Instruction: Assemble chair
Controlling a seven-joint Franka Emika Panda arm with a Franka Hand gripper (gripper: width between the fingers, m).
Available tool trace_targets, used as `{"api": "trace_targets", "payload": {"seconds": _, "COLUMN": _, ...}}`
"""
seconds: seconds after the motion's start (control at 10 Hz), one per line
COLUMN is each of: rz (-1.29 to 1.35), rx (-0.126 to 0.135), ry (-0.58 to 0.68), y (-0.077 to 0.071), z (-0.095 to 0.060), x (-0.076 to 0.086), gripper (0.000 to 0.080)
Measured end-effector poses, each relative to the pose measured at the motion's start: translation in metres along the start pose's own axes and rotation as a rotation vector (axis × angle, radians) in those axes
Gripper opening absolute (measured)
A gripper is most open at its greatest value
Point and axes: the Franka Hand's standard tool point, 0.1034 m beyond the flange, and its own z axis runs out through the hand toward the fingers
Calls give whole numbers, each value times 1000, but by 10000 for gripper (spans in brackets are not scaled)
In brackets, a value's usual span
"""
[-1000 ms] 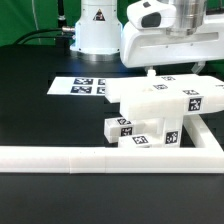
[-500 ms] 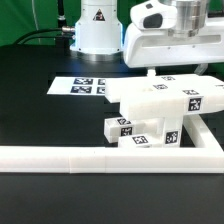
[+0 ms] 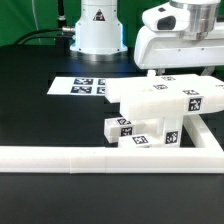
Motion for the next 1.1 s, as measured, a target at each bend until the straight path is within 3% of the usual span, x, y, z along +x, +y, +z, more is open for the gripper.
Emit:
{"api": "trace_targets", "payload": {"seconds": 0.2, "rz": 31, "rx": 1, "ry": 8, "y": -6, "z": 12, "x": -12, "gripper": 648}}
{"api": "trace_targets", "payload": {"seconds": 0.4, "rz": 6, "rx": -3, "ry": 35, "y": -19, "z": 18, "x": -13, "gripper": 649}}
{"api": "trace_targets", "payload": {"seconds": 1.1, "rz": -6, "rx": -6, "ry": 24, "y": -11, "z": 23, "x": -12, "gripper": 648}}
